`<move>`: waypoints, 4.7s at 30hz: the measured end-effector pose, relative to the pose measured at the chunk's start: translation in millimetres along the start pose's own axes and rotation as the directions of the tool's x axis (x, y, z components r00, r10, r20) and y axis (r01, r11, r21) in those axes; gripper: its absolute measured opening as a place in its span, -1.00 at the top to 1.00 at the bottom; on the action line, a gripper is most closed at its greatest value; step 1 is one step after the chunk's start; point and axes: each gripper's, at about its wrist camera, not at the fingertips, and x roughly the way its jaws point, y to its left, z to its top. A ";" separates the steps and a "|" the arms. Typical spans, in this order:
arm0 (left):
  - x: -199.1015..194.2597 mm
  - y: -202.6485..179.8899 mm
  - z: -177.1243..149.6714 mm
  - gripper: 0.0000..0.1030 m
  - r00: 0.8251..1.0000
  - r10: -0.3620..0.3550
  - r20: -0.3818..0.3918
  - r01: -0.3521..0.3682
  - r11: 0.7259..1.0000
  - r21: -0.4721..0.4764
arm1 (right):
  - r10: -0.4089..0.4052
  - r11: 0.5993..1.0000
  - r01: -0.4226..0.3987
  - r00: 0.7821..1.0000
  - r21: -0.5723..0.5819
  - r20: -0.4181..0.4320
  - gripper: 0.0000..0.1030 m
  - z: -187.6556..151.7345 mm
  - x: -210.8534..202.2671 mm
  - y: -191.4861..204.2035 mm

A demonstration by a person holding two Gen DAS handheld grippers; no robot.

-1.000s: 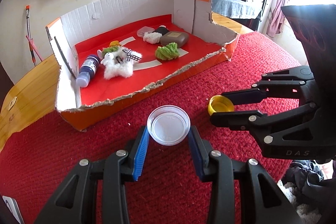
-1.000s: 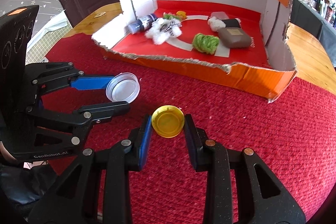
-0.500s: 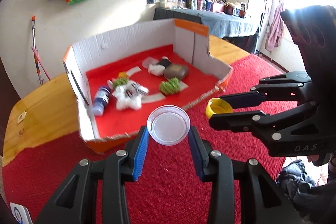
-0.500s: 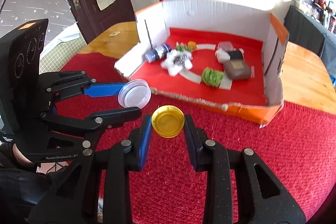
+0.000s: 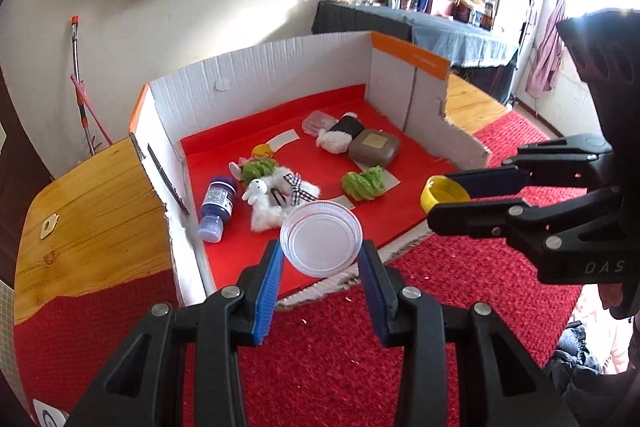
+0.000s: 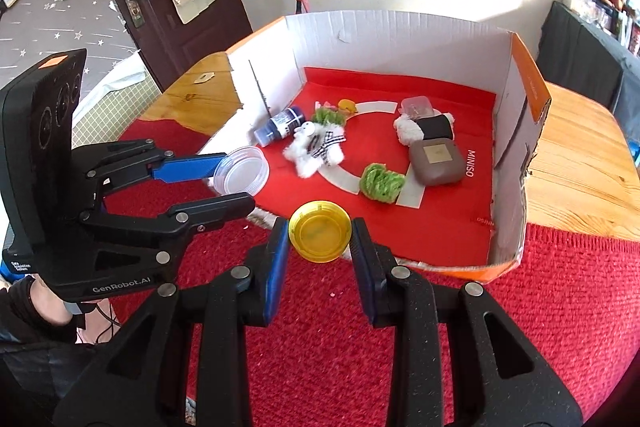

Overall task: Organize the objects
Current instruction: 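Carry the clear lid and yellow cap with both tools into the cardboard box, then lower the clear lid and yellow cap onto the felt and open both tools, then withdraw both open tools up and back from the cardboard box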

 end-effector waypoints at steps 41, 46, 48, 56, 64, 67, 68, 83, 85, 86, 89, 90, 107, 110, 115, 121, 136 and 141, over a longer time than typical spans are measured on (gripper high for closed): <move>58.6 7.2 15.3 0.21 0.984 0.003 -0.176 0.002 1.000 0.029 | 0.001 1.000 0.004 0.989 0.028 -0.147 0.43 16.7 63.4 -25.7; 64.4 10.7 16.1 0.21 0.984 -0.005 -0.180 0.009 1.000 0.020 | 0.001 0.999 0.004 0.989 0.035 -0.151 0.43 16.5 67.4 -29.4; 66.3 12.4 16.6 0.21 0.984 -0.009 -0.179 0.012 1.000 0.014 | -0.001 0.999 0.007 0.988 0.037 -0.152 0.43 16.8 69.1 -30.4; 73.4 16.6 17.0 0.21 0.983 -0.019 -0.183 0.019 1.000 -0.004 | -0.010 0.999 0.016 0.988 0.041 -0.152 0.43 17.9 74.6 -35.2; 73.6 19.2 18.1 0.22 0.984 -0.038 -0.175 0.035 0.999 -0.019 | -0.078 0.997 0.079 0.988 0.003 -0.131 0.43 20.5 77.2 -33.9; 72.4 19.4 18.5 0.22 0.987 -0.032 -0.160 0.029 0.999 -0.021 | -0.108 0.994 0.108 0.987 -0.012 -0.121 0.43 21.4 78.6 -33.7; 71.1 19.5 18.7 0.22 0.988 -0.029 -0.154 0.026 0.999 -0.022 | -0.118 0.993 0.117 0.986 -0.016 -0.117 0.43 21.7 78.8 -33.9; 78.0 26.9 21.8 0.22 0.988 -0.014 -0.152 0.007 0.999 -0.045 | -0.164 0.986 0.163 0.982 -0.021 -0.096 0.43 23.4 79.6 -43.6; 79.3 27.3 22.4 0.22 0.988 -0.009 -0.152 0.002 0.999 -0.049 | -0.165 0.986 0.164 0.982 -0.020 -0.094 0.43 24.1 80.6 -43.8; 79.9 27.4 22.7 0.22 0.988 -0.008 -0.152 0.000 0.999 -0.050 | -0.165 0.986 0.164 0.982 -0.020 -0.094 0.43 24.1 80.5 -44.0; 81.0 26.9 22.8 0.23 0.989 -0.003 -0.150 -0.005 0.999 -0.054 | -0.164 0.986 0.163 0.982 -0.018 -0.092 0.43 24.6 80.7 -44.5; 82.2 26.2 23.1 0.23 0.989 -0.002 -0.150 -0.006 0.999 -0.054 | -0.163 0.987 0.162 0.982 -0.016 -0.091 0.43 24.7 80.7 -44.8; 81.6 31.0 23.2 0.13 0.989 -0.002 -0.145 -0.009 0.998 -0.070 | -0.137 0.990 0.138 0.987 0.009 -0.083 0.43 24.3 78.0 -49.2; 81.2 33.0 23.6 0.08 0.990 0.000 -0.143 -0.010 0.997 -0.074 | -0.138 0.990 0.138 0.987 0.005 -0.081 0.43 24.0 77.1 -50.3; 76.9 34.1 21.2 0.01 0.990 0.003 -0.139 -0.014 0.997 -0.074 | -0.139 0.990 0.139 0.987 0.004 -0.076 0.42 22.5 74.5 -49.6; 73.4 33.0 19.7 0.00 0.991 0.008 -0.133 -0.018 0.997 -0.071 | -0.144 0.990 0.144 0.987 0.001 -0.070 0.42 20.6 72.4 -49.2; 53.3 29.8 15.3 -0.12 0.995 0.060 -0.074 -0.066 0.995 -0.078 | -0.148 0.989 0.148 0.989 0.020 -0.015 -0.06 11.1 56.0 -45.5; 43.0 31.9 11.1 -0.16 0.996 0.085 -0.039 -0.089 0.990 -0.108 | -0.154 0.987 0.153 0.988 0.037 0.022 -0.08 7.2 46.5 -42.9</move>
